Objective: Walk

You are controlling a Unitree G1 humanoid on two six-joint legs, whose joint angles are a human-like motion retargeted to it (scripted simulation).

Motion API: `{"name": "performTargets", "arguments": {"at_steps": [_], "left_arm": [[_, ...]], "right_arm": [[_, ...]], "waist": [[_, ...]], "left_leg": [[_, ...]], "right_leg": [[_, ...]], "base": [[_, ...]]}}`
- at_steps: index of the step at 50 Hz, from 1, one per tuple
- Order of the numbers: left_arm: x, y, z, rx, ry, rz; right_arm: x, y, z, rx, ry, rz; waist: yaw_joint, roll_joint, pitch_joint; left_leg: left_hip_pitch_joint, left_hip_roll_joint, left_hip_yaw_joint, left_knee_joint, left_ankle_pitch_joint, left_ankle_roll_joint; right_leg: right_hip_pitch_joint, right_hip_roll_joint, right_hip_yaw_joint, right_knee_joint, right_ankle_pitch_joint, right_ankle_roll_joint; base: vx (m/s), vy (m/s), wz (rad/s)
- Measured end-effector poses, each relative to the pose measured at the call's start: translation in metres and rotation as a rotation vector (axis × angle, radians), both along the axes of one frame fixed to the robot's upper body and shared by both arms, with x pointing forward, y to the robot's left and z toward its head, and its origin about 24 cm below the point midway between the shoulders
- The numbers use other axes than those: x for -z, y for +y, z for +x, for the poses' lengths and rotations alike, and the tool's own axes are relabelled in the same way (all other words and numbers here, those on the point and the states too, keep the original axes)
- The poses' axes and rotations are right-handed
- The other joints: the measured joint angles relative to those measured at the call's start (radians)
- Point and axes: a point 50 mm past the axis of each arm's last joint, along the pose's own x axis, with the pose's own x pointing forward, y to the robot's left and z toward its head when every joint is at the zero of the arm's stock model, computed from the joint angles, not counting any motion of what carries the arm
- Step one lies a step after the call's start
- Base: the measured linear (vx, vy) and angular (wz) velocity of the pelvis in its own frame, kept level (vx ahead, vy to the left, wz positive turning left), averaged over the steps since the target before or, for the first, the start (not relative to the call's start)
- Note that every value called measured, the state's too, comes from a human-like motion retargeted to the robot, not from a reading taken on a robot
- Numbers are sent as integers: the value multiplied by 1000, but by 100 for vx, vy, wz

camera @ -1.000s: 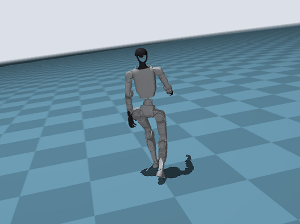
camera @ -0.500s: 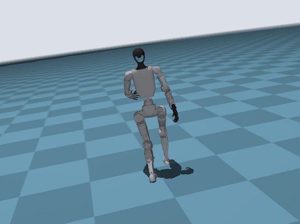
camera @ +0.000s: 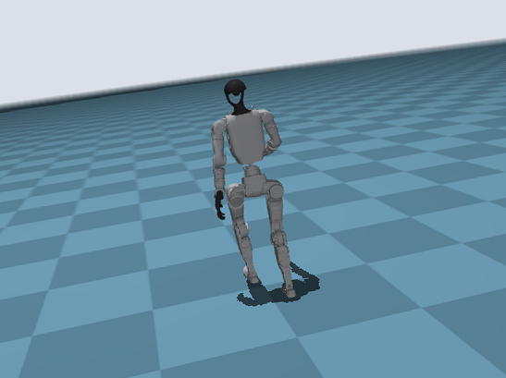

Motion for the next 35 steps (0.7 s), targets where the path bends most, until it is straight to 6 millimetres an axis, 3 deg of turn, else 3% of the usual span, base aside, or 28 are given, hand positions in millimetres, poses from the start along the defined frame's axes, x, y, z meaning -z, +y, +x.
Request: {"name": "performTargets", "arguments": {"at_steps": [3,5,7,9,12,15,20,24,27,30,35], "left_arm": [[0,4,-9,-65,13,21],[0,2,-11,-95,14,25],[0,4,-6,-119,2,34],[0,4,6,-130,-26,33],[-3,4,35,-111,-107,33],[-11,4,76,-66,-230,44],[-46,6,159,3,-520,58],[-86,4,212,65,-769,60],[-112,0,237,120,-913,59],[-124,-3,245,154,-982,62],[-106,-1,225,144,-909,70]], "right_arm": [[6,3,-4,-6,25,-12],[23,3,-16,-7,98,-25],[49,3,-35,-21,221,-39],[77,4,-60,-38,367,-31],[114,3,-105,-49,596,-17],[141,-3,-154,-43,814,-21],[162,-21,-225,-1,1081,-60],[167,-29,-272,29,1242,-79],[167,-35,-289,38,1307,-100],[166,-36,-298,41,1333,-117],[166,-37,-281,54,1270,-157]], "waist": [[-13,-26,-16],[-31,-48,-26],[-54,-94,-21],[-82,-145,3],[-121,-184,26],[-149,-190,46],[-160,-146,114],[-155,-108,144],[-139,-83,139],[-129,-87,126],[-104,-57,120]], "left_leg": [[28,-44,26,-60,44,12],[31,-75,42,-16,64,34],[82,-136,57,-8,57,63],[156,-211,63,-25,44,92],[240,-287,46,-34,-5,124],[339,-326,8,-75,-45,129],[603,-316,-114,-237,-63,100],[728,-272,-199,-277,-96,76],[770,-233,-244,-298,-120,62],[774,-233,-268,-231,-168,57],[774,-181,-268,17,-237,31]], "right_leg": [[3,-27,33,85,-52,11],[-5,-47,57,184,-76,29],[-3,-96,79,329,-31,82],[-20,-163,87,520,97,141],[-99,-226,93,773,232,173],[-205,-284,80,904,184,117],[-320,-304,26,747,54,18],[-349,-218,24,396,72,42],[-352,-129,63,104,128,82],[-372,-92,118,23,150,106],[-326,-33,106,132,202,90]], "base": [[31,8,63],[41,9,81],[49,9,89],[51,7,94],[55,4,85],[56,3,68],[56,1,67],[53,-2,74],[51,-3,61],[51,-5,70],[53,-10,76]]}}
